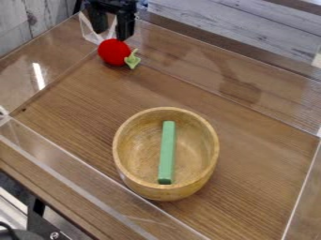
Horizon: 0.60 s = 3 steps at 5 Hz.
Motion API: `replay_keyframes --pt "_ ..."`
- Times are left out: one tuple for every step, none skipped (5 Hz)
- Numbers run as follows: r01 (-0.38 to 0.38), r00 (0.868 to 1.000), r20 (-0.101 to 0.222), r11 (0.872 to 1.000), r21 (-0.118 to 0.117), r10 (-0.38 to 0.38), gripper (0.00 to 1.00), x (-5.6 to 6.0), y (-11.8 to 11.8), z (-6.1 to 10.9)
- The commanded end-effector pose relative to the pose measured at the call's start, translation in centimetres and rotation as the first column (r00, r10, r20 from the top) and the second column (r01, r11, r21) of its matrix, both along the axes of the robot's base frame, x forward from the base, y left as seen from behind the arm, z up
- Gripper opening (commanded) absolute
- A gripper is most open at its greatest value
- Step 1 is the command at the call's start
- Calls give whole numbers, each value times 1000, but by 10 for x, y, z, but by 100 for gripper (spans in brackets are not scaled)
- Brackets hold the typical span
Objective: Move the red object to the right side of the table
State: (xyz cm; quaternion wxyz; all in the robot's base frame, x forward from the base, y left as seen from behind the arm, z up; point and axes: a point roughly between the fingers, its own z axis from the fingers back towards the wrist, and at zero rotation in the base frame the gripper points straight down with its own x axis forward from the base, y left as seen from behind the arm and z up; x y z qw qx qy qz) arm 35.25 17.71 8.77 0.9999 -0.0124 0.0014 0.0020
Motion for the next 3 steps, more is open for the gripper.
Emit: replay_keyframes --pt "-6 998 63 999 37 4 100 5 11 20" --pt "-9 998 67 999 38 6 100 6 14 19" --pt "-9 997 73 999 40 6 100 6 16 19"
